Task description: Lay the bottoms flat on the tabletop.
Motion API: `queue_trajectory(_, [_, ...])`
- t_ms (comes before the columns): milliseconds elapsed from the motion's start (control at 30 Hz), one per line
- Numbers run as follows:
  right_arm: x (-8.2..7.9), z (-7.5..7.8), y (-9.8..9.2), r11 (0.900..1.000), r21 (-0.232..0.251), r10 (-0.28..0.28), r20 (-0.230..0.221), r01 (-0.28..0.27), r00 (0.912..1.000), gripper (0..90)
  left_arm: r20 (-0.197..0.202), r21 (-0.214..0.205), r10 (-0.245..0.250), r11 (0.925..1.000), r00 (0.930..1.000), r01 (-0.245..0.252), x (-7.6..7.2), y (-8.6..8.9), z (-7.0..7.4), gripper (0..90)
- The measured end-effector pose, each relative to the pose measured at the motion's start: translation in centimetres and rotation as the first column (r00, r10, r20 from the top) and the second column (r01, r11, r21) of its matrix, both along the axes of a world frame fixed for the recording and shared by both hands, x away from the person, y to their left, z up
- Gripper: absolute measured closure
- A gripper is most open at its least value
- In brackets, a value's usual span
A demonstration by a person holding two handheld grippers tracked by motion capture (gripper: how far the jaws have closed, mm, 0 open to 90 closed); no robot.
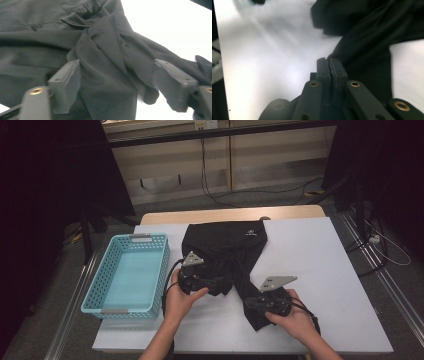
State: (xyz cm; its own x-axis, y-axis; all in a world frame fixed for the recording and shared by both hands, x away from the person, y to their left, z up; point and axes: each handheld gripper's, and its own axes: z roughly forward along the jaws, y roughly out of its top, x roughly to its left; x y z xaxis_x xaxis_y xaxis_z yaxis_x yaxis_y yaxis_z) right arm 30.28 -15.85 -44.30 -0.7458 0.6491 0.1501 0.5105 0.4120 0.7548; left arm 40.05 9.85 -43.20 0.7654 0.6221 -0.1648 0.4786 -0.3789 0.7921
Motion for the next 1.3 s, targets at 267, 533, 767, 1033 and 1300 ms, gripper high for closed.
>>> queue_trajectory(267, [0.3,0.2,-0.6,0.9994,0.016,-0.031,0.034,0.031,0.9989,61.9,-0.015,0.071,-0.031,0.997,0.9994,0.032,0.0,-0.6,-0.8,65.7])
queue_trajectory(533, [1.7,1.0,-4.1,0.9757,0.03,-0.219,0.083,0.217,0.9722,50.5,-0.034,0.092,0.025,0.9955,0.9991,-0.022,0.4,1.2,0.4,90.0])
queue_trajectory(767, [2.8,-0.5,-5.1,0.9565,-0.056,-0.284,0.052,0.286,0.9576,50.6,0.002,0.015,0.146,0.9892,0.9893,-0.146,0.6,4.5,2.5,90.0])
queue_trajectory(1033, [2.7,-1.6,-3.3,0.9817,-0.074,-0.178,-0.017,0.176,0.984,80.9,-0.017,0.01,0.141,0.9899,0.9898,-0.141,0.5,4.4,2.2,90.0])
queue_trajectory(1300, [2.2,-0.9,-1.2,0.9953,-0.013,-0.096,-0.004,0.096,0.9953,89.9,-0.012,-0.028,0.112,0.9932,0.9936,-0.113,0.4,3.4,2.1,76.0])
